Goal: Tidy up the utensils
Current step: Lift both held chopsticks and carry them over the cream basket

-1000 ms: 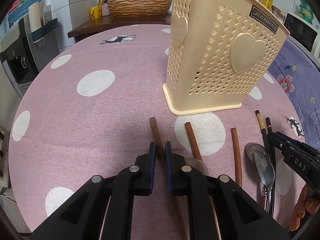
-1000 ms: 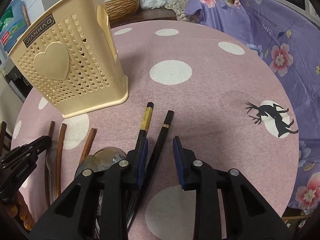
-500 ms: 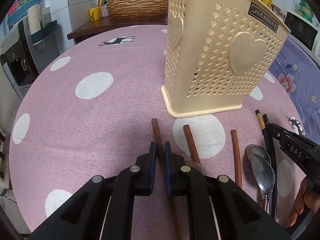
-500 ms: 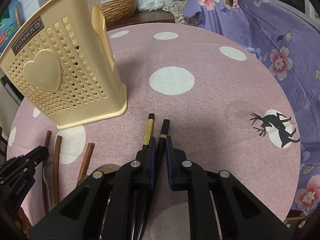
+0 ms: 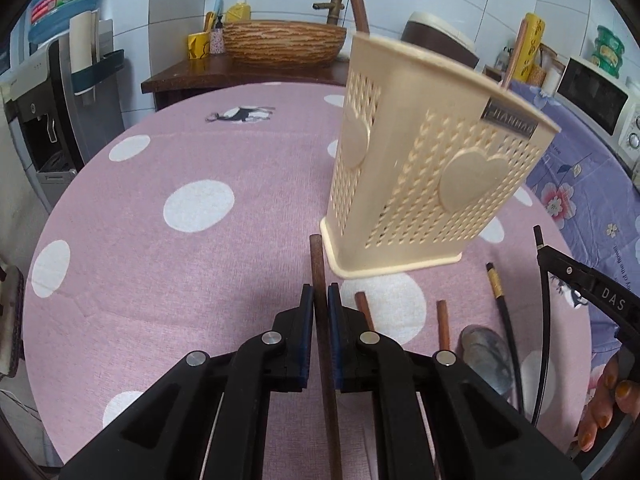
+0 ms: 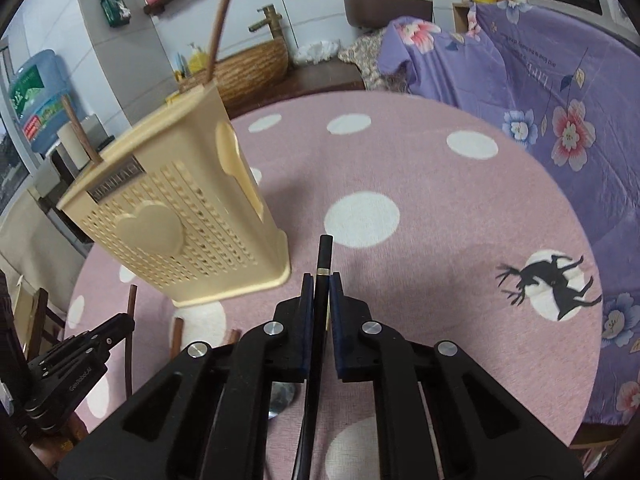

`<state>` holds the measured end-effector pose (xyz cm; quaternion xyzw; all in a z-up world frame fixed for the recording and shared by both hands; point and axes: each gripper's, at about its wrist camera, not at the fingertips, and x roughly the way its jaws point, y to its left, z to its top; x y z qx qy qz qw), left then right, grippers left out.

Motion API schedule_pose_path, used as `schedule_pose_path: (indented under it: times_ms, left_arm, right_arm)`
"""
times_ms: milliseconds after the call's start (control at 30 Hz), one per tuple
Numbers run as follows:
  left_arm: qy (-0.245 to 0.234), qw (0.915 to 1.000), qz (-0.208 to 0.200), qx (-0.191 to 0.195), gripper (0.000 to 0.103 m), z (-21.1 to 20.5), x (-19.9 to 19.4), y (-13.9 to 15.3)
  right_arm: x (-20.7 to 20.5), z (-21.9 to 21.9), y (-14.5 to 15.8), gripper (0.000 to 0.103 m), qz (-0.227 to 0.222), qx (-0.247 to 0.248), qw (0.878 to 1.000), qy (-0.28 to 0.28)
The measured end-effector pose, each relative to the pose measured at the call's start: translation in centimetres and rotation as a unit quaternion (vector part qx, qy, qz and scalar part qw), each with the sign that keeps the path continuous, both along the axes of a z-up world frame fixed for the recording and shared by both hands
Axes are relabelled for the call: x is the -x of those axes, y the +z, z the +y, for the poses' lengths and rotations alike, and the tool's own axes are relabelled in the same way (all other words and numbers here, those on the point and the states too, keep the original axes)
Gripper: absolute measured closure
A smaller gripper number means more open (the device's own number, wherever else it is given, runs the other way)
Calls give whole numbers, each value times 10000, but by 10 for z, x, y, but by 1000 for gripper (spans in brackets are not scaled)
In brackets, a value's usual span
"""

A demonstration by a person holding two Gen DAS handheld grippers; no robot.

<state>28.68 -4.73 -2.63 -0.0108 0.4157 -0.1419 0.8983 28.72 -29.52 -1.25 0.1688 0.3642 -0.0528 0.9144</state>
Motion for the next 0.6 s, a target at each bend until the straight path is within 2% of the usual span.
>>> schedule_pose_path:
  times_ms: [333,600]
  left_arm:
    - [32,9973,-643,356,95,12,12,55]
    - [44,9922,-1120,555,95,25,27,93]
  right_arm:
    - [33,3,69,95,-865,134,9958,252]
    - [60,0,104,95,-1212,60,9912,523]
